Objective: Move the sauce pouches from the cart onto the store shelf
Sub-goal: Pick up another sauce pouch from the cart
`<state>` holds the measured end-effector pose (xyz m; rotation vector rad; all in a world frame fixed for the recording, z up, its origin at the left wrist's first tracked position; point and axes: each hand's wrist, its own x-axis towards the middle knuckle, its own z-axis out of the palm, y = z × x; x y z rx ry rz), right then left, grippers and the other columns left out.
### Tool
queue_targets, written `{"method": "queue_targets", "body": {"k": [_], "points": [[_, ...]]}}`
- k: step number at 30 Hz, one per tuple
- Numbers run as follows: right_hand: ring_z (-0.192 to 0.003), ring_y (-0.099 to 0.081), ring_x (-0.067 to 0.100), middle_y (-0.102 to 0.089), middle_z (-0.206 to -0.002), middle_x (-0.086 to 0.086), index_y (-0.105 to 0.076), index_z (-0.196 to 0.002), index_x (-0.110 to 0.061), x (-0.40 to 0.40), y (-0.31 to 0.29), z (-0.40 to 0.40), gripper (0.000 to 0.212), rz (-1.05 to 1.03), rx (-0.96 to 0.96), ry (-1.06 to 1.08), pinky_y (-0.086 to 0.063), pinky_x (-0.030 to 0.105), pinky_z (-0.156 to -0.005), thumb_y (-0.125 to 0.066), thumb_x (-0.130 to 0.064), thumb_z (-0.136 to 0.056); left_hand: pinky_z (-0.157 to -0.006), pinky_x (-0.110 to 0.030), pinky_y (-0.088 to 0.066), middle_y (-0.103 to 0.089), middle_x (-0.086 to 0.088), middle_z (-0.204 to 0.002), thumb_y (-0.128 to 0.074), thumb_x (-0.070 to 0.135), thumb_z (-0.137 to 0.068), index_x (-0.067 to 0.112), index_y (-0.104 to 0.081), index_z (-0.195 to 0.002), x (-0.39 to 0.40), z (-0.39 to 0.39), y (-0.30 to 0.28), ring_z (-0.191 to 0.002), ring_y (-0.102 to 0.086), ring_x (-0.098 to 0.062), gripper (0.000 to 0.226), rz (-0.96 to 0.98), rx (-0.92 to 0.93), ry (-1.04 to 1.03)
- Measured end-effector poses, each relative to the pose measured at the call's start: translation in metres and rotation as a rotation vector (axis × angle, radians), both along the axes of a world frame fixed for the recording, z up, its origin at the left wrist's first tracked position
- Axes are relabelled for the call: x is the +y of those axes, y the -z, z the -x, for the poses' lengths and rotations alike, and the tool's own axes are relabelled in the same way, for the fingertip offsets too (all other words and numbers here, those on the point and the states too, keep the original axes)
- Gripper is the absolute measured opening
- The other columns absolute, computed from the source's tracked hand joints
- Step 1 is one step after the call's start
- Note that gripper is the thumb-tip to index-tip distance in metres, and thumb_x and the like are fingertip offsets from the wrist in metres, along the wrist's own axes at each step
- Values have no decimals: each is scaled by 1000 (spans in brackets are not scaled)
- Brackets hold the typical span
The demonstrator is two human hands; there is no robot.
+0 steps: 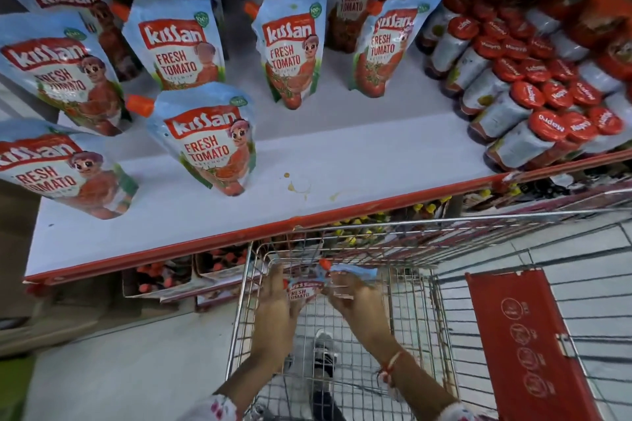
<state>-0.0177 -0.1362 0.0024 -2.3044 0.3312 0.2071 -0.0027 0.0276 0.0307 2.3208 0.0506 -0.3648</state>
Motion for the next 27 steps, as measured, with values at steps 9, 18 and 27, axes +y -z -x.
{"method": "queue_targets", "body": {"k": [9, 18, 27], "points": [[-73, -70, 6, -77, -91, 0, -61, -105, -14, 2, 32, -14, 25, -46, 43, 93, -44, -1, -54, -73, -13, -83, -46, 0, -41, -68, -11, -111, -53, -1, -89, 11, -50, -126, -10, -24, 24, -79, -59, -14, 39, -205, 183, -61], [-57, -56, -15, -78, -84, 3, -76, -89, -11, -17, 31, -12, 10, -69, 22, -19, -41, -1, -55, -75, -16, -80, -55, -16, -47, -71, -10, -106, -52, 8, -91, 11, -57, -116, -9, -26, 25, -81, -67, -19, 25, -256, 167, 20], [-60, -64, 2, -76, -81, -9, -75, -90, -19, -32, -32, 18, 10, -243, -85, 27, -47, 12, -50, -73, -17, -81, -51, -2, -44, -73, -3, -92, -64, 17, -86, 12, -62, -103, 5, -5, -17, -71, -60, -9, 18, -1, -27, 101]]}}
